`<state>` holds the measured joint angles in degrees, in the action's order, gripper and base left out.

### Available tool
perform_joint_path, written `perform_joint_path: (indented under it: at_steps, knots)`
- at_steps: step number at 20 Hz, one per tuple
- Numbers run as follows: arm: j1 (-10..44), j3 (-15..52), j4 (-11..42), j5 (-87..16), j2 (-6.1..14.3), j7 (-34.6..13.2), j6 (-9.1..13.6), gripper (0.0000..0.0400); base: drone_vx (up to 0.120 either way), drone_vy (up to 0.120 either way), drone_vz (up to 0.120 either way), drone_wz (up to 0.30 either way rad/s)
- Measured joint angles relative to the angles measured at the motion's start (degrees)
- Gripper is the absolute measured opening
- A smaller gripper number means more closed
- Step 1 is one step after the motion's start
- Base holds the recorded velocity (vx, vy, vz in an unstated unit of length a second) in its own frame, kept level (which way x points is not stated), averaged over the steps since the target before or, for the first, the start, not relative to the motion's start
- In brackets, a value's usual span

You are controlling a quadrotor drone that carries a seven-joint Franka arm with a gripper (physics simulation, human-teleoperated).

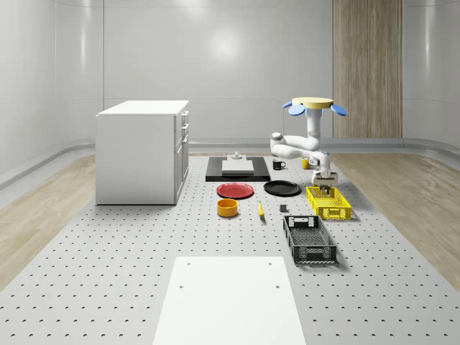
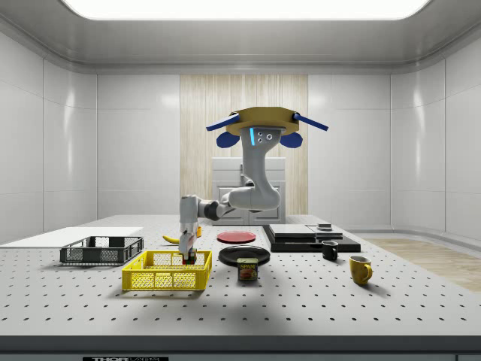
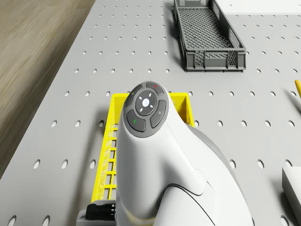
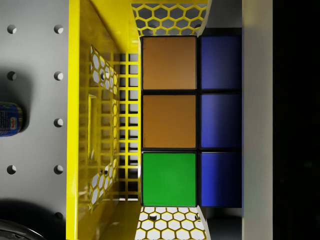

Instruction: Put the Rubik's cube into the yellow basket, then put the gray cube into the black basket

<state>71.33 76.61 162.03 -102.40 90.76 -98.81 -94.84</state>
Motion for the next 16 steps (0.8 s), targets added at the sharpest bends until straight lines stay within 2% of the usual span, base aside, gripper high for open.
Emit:
perform_joint_path:
  at_steps: [12,16]
  knots:
    - [1.7,-8.7,-2.5,-8.2,-0.7,-0.2,-2.8,0.0325,0.000,0.000,0.000,0.000]
    - [2.0,-10.0,-3.0,-9.6,-1.1,-0.1,-3.0,0.0370,0.000,0.000,0.000,0.000]
